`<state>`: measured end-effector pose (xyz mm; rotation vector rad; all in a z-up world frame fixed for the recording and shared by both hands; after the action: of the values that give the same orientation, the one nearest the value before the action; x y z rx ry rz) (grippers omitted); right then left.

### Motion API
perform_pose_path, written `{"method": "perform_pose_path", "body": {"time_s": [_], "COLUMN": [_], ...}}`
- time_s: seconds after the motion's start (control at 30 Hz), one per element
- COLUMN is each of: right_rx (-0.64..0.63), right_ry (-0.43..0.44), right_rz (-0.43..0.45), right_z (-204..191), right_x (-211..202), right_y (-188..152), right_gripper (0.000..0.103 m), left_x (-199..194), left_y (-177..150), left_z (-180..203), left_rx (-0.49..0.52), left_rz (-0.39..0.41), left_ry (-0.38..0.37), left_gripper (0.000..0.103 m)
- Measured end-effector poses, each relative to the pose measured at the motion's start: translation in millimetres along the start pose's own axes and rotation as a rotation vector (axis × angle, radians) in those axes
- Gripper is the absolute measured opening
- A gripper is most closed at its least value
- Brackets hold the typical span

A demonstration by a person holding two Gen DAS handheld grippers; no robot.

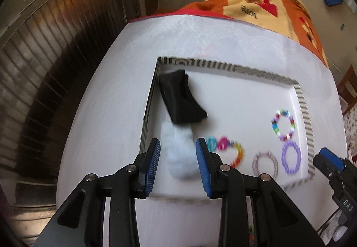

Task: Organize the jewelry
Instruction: 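Move both open tools back to the remaining accessory pile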

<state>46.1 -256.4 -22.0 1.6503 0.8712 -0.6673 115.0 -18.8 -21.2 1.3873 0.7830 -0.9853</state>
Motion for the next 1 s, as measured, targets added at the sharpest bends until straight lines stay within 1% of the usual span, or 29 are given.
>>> {"method": "perform_pose_path", "body": {"time_s": [0.17,0.4,0.5,0.6,0.8,1.0], "right_rx": [0.011,0.001,-0.001,0.002,-0.006,0.0], "right_ry": [0.0,-0.007,-0.006,-0.004,-0.014,-0.03], "right_rz": [0.006,0.011,0.019,0.016,0.005,-0.004], "right_z": [-11,-29,-36,-41,-49,-51], "right_x": [-22,-46,-54,-58,-64,-70], "right_y": [-27,-63,-76,-89,-109,-121], "right_gripper": [0.046,0.047,0.051,0.051,0.051,0.051], "left_x": [-20,-40,-48,-52,-59,-63], "left_y": [-29,-72,-88,-102,-122,-136], "left_z": [2,6,6,9,4,-1], "left_rx": [0.035,0.086,0.084,0.115,0.136,0.153], "left_rz": [0.016,0.008,0.01,0.009,0.008,-0.004], "left_ry": [-0.003,-0.03,-0.046,-0.044,-0.056,-0.061], "left_gripper": [0.012,0.012,0.012,0.012,0.012,0.012]}}
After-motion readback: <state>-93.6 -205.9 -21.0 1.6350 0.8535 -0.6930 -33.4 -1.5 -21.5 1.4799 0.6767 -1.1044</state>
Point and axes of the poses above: each gripper's, at about its wrist camera, not at the fingertips, and x roughly the way its jaws point, z to its right, y to its top, the point moved 5 cm from there along x, roughly the way its jaws point, and after that the axes turned 2 degrees about z, right-handed, at the moved point
